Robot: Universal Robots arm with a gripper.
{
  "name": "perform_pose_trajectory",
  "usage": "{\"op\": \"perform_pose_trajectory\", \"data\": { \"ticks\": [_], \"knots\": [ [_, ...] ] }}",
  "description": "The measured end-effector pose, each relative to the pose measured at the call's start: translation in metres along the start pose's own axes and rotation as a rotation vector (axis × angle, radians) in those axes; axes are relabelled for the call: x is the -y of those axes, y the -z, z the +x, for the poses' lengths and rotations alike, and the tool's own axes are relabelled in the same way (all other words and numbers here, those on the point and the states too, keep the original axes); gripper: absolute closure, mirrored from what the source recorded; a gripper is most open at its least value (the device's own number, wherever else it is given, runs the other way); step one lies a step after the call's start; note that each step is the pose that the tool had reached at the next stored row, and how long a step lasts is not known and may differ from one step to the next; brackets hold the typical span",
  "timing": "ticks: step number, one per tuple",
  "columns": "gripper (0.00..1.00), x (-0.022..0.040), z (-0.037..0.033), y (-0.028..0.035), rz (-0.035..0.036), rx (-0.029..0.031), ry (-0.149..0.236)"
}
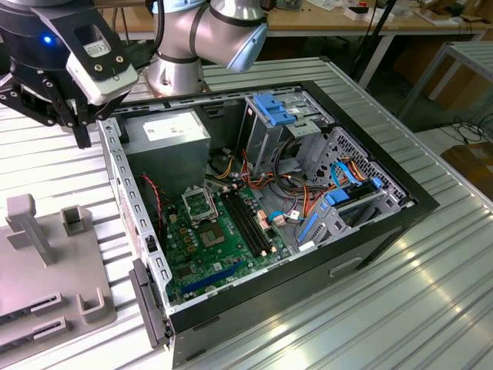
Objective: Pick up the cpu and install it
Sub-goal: 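Reach for the cpu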
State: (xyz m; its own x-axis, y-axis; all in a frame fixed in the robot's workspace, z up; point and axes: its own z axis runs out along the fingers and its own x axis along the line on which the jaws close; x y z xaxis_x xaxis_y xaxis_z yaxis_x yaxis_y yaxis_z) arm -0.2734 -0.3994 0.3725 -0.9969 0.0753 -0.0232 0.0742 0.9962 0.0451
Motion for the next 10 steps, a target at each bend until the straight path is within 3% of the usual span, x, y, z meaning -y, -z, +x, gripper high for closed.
{"op": "perform_pose_trajectory", "data": {
  "ticks": [10],
  "knots": [
    [0.89, 0.0008, 0.0104, -0.0008, 0.0, 0.0, 0.0]
  ]
}}
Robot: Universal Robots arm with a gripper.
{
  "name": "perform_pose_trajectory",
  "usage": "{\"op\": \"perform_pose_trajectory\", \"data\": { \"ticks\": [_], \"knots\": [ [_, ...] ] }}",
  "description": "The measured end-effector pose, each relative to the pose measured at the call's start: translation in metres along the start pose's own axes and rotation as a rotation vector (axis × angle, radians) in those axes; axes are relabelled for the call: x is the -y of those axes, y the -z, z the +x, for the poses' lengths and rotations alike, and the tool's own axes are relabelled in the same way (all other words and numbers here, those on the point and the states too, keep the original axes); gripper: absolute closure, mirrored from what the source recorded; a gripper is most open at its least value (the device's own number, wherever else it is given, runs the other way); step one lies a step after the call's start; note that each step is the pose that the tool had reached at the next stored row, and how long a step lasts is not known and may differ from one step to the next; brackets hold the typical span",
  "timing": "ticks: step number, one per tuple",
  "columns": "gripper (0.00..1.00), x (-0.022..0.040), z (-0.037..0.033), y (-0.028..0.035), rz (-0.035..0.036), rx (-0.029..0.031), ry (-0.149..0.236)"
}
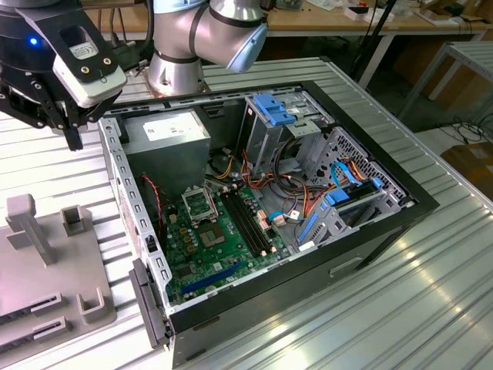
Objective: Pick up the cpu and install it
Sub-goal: 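Reach for the cpu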
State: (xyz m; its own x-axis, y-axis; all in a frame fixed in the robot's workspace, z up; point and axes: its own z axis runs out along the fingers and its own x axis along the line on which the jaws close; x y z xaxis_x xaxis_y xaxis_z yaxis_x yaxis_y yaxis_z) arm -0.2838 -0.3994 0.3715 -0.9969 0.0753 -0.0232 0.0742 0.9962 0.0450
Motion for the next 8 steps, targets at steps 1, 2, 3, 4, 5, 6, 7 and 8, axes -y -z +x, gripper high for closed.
{"op": "perform_pose_trajectory", "data": {
  "ticks": [1, 2, 3, 4, 5, 6, 7, 8],
  "knots": [
    [0.89, 0.0001, 0.0009, -0.0001, 0.0, 0.0, 0.0],
    [0.89, 0.0002, 0.0018, -0.0002, 0.0, 0.0, 0.0],
    [0.89, 0.0003, 0.003, -0.0002, 0.0, 0.0, 0.0],
    [0.89, 0.0003, 0.0039, -0.0003, 0.0, 0.0001, 0.0],
    [0.89, 0.0004, 0.0051, -0.0004, 0.0, 0.0001, 0.0],
    [0.89, 0.0005, 0.0061, -0.0004, 0.0, 0.0, 0.0],
    [0.89, 0.0006, 0.0073, -0.0005, 0.0, 0.0, 0.0],
    [0.89, 0.0007, 0.0083, -0.0006, 0.0, 0.0001, 0.0]
  ]
}}
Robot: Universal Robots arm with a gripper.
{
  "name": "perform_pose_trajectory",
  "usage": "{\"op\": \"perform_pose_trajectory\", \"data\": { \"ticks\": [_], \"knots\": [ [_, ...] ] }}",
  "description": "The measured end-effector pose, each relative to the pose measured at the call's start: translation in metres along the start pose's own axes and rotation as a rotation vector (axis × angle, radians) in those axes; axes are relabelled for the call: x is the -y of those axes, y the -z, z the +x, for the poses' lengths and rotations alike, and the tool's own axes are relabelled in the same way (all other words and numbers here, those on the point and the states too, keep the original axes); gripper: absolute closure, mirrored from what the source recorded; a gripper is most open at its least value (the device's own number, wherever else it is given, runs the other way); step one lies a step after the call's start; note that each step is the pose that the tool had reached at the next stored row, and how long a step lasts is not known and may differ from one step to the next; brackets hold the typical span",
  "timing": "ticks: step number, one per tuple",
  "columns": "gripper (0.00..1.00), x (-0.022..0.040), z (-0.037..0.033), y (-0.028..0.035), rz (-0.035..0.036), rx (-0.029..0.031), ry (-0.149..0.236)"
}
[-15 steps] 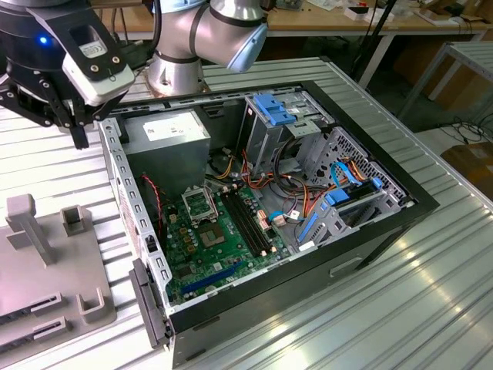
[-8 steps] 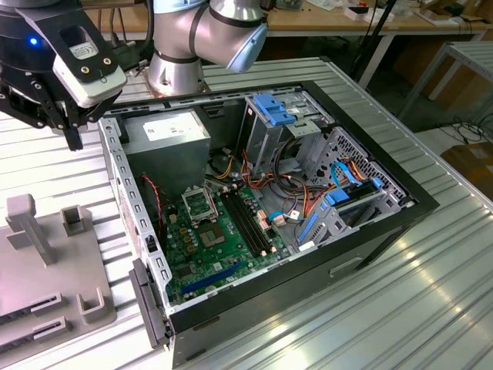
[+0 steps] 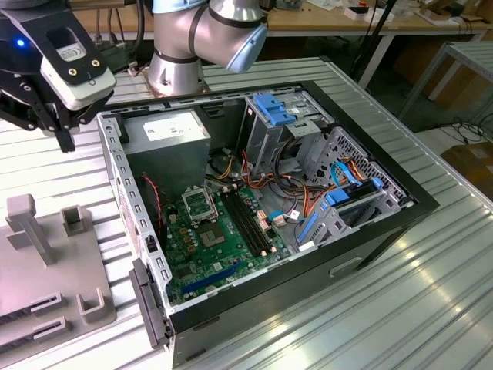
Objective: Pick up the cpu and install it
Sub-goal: 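Reach for the cpu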
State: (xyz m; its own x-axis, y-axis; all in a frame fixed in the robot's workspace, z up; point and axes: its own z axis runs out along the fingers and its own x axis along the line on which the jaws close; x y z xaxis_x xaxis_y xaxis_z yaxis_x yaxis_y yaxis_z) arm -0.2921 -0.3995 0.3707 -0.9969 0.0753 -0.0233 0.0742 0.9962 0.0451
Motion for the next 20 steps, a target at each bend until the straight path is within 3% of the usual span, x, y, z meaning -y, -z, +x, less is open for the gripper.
{"op": "perform_pose_trajectory", "data": {
  "ticks": [9, 15, 20],
  "knots": [
    [0.89, 0.0009, 0.0109, -0.0006, 0.0, -0.0001, 0.0],
    [0.89, 0.0049, 0.0223, -0.001, 0.0001, -0.0008, 0.0],
    [0.89, 0.0056, 0.0233, -0.001, 0.0001, -0.0012, 0.0]
  ]
}}
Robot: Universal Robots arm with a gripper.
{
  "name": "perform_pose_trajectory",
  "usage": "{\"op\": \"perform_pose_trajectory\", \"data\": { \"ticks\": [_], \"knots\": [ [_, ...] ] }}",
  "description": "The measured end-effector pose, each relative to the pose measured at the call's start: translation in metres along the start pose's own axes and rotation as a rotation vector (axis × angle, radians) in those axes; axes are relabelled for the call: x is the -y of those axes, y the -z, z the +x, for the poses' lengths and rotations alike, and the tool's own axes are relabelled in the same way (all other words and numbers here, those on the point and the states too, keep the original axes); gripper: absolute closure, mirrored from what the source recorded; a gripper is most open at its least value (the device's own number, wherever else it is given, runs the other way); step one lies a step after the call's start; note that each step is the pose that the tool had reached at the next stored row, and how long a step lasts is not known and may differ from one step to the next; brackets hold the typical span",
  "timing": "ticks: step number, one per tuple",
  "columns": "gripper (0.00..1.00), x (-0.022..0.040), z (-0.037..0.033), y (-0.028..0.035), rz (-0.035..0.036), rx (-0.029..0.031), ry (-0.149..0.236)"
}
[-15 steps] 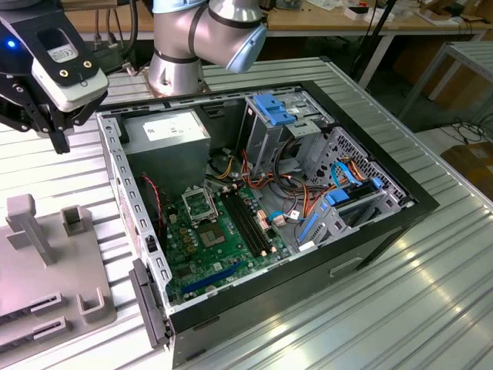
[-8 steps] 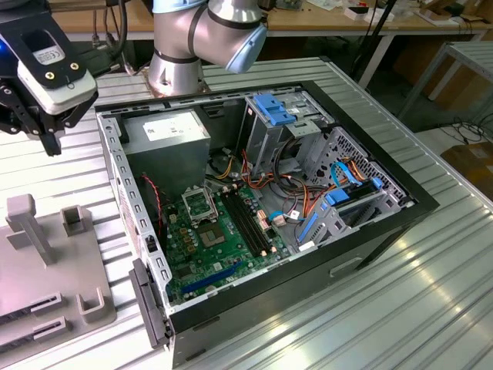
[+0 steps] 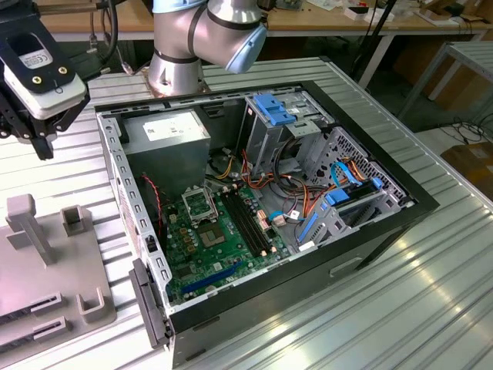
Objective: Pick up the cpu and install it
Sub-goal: 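Reach for the cpu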
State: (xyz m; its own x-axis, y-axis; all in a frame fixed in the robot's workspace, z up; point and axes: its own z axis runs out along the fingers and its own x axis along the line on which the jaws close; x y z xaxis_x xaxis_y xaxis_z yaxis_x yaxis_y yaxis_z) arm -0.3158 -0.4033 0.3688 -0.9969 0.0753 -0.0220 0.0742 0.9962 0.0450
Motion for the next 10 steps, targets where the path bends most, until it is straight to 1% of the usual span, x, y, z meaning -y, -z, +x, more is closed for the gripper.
{"op": "perform_pose_trajectory", "data": {
  "ticks": [2, 3, 4, 5, 6, 7, 8, 10],
  "knots": [
    [0.89, 0.0, 0.0001, 0.0, 0.0, 0.0, 0.0],
    [0.89, 0.0001, 0.0005, 0.0001, -0.0006, -0.0025, 0.0],
    [0.89, 0.0002, 0.0005, 0.0001, -0.0032, -0.0067, 0.0],
    [0.89, 0.0004, 0.0006, -0.0001, -0.0093, -0.0113, 0.003],
    [0.89, 0.0008, 0.0007, -0.0003, -0.0191, -0.0163, 0.007],
    [0.89, 0.0015, 0.0011, -0.0005, -0.0248, -0.018, 0.011],
    [0.89, 0.002, 0.0018, -0.0006, -0.0267, -0.0185, 0.016],
    [0.89, 0.003, 0.0028, -0.0007, -0.0277, -0.0194, 0.031]
  ]
}}
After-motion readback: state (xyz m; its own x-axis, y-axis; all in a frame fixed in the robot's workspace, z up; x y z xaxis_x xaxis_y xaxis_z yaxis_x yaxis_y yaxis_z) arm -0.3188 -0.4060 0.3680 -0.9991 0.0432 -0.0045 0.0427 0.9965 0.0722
